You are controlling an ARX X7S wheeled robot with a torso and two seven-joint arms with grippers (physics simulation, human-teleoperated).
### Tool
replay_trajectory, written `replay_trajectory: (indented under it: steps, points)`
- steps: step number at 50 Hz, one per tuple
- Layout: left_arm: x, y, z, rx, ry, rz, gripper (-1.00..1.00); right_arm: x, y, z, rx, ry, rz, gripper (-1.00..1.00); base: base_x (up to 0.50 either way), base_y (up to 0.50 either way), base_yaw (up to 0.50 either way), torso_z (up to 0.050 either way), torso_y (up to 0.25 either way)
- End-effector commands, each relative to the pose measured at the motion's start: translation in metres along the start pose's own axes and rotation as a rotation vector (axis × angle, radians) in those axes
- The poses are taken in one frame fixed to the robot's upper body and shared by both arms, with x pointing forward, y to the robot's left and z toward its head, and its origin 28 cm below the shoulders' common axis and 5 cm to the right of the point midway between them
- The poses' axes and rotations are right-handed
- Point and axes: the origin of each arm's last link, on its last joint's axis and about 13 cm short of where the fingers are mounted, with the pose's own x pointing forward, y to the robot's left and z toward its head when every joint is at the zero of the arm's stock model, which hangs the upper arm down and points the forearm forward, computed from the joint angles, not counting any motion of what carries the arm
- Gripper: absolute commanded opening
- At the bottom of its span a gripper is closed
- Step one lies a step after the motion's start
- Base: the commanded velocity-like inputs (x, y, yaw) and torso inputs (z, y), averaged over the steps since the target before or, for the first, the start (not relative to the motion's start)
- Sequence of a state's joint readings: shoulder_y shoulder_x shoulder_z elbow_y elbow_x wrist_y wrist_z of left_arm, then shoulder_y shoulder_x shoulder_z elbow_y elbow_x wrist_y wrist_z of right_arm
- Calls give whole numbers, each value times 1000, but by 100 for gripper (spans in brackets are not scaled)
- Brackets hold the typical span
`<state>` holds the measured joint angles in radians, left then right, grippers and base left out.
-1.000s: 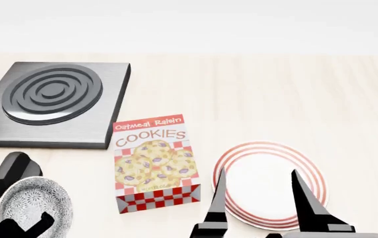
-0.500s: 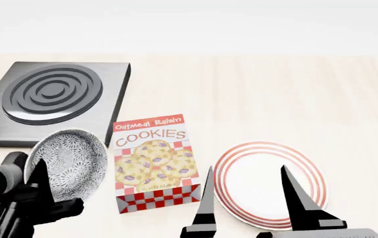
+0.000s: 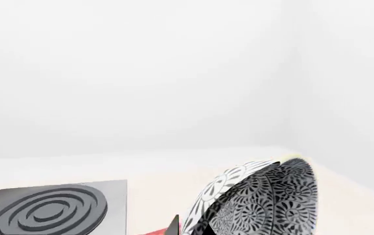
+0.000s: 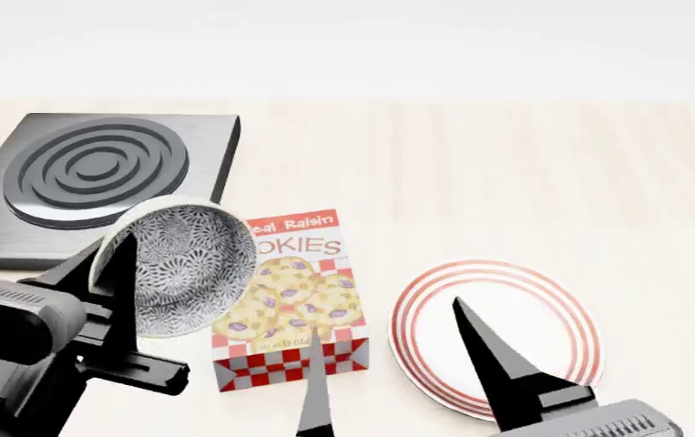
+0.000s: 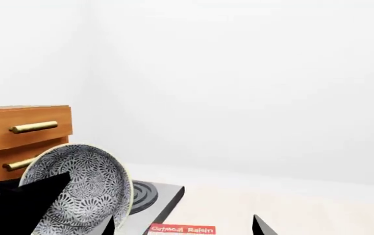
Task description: Pick the akita bowl from table center and place it on the plate.
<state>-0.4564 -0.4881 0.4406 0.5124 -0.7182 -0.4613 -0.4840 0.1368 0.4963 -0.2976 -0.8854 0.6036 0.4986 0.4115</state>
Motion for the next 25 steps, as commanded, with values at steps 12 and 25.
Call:
replay_trajectory:
  steps: [12,25]
  points:
    - [7,7,24,30,-76,-151,-100,-9,-13,31,-154,30,92,100,0,0,0,0,1]
    - [11,12,27,111,-45,-293,-100,-9,-16,41,-202,37,115,100,0,0,0,0,0]
